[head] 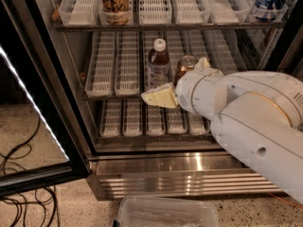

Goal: Pick blue plastic bottle from middle shelf of fridge

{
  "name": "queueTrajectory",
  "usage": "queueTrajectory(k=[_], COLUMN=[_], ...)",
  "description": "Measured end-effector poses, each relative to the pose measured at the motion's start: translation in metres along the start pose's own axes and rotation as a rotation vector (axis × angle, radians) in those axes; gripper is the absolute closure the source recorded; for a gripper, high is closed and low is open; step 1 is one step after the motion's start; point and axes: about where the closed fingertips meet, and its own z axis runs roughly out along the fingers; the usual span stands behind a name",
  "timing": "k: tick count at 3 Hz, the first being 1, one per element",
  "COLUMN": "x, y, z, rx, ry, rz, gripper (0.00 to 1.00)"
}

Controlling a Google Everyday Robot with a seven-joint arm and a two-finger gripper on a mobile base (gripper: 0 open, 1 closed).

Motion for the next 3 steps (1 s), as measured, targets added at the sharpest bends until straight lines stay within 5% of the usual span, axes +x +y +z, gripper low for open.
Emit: queueTrajectory(k=[2, 3], x=[0.000, -0.014], y=[0.006, -0.008], z=[0.005, -0.007], rx=[-0.016, 0.011], ry=[-0.017, -0.080], rz=[0.011, 0.029], gripper=[0.00, 0.00])
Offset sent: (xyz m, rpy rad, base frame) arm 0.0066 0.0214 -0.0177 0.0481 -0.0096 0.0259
